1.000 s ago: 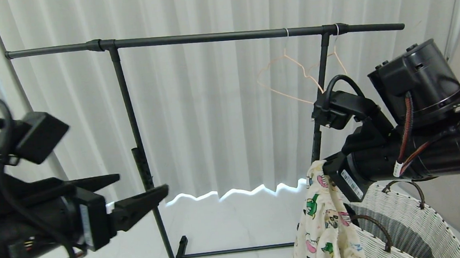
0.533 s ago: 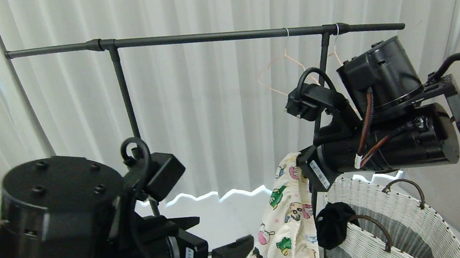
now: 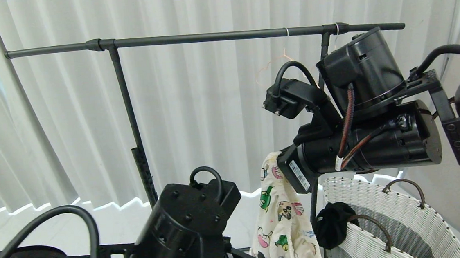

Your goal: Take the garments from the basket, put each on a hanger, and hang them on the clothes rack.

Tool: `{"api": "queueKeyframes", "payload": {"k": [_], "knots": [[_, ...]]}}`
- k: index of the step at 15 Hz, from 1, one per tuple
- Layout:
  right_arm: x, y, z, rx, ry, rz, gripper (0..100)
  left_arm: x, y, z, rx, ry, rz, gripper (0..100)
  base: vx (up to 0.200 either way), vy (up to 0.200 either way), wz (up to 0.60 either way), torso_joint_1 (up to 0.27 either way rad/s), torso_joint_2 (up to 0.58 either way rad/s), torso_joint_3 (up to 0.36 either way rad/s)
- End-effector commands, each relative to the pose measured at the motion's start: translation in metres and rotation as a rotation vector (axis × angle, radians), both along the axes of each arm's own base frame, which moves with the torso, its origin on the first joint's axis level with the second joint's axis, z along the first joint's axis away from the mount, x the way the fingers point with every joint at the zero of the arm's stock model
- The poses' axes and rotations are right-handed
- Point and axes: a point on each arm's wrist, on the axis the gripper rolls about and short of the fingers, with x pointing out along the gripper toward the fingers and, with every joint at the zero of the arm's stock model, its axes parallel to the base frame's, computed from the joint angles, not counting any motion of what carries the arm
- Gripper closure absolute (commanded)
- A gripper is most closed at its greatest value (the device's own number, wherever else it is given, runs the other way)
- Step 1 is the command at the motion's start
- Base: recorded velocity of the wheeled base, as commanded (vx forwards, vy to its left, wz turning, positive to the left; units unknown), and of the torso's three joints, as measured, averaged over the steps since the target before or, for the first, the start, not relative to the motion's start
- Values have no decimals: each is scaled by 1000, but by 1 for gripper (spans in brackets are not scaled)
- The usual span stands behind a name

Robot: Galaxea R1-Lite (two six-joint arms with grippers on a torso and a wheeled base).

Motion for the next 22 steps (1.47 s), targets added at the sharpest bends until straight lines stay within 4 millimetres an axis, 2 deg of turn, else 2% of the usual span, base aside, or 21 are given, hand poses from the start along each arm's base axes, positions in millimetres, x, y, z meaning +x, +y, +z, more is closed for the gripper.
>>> {"api": "queueKeyframes", "payload": {"k": [1, 7, 11, 13, 18, 20, 22], "knots": [[-1, 1, 0, 1, -1, 5, 100, 6, -12, -13, 33, 33, 6, 0, 0, 0, 0, 0, 0, 0], [-3, 1, 1, -6, 4, 8, 100, 11, -31, -24, 63, 36, 48, 0, 0, 0, 0, 0, 0, 0], [-6, 0, 6, -2, 1, 16, 100, 17, -39, -44, 103, 58, 177, 0, 0, 0, 0, 0, 0, 0], [-6, -1, 8, 0, 1, 15, 100, 0, -43, -32, 67, 42, 125, 0, 0, 0, 0, 0, 0, 0], [-6, 0, 8, 0, 1, 15, 100, -14, -47, -22, 43, 12, 71, 0, 0, 0, 0, 0, 0, 0], [-7, 0, 8, 0, 1, 17, 100, -1, -49, -23, 23, -2, 116, 0, 0, 0, 0, 0, 0, 0], [-9, 0, 9, 3, -1, 21, 100, 12, -46, -35, 55, 3, 167, 0, 0, 0, 0, 0, 0, 0]]}}
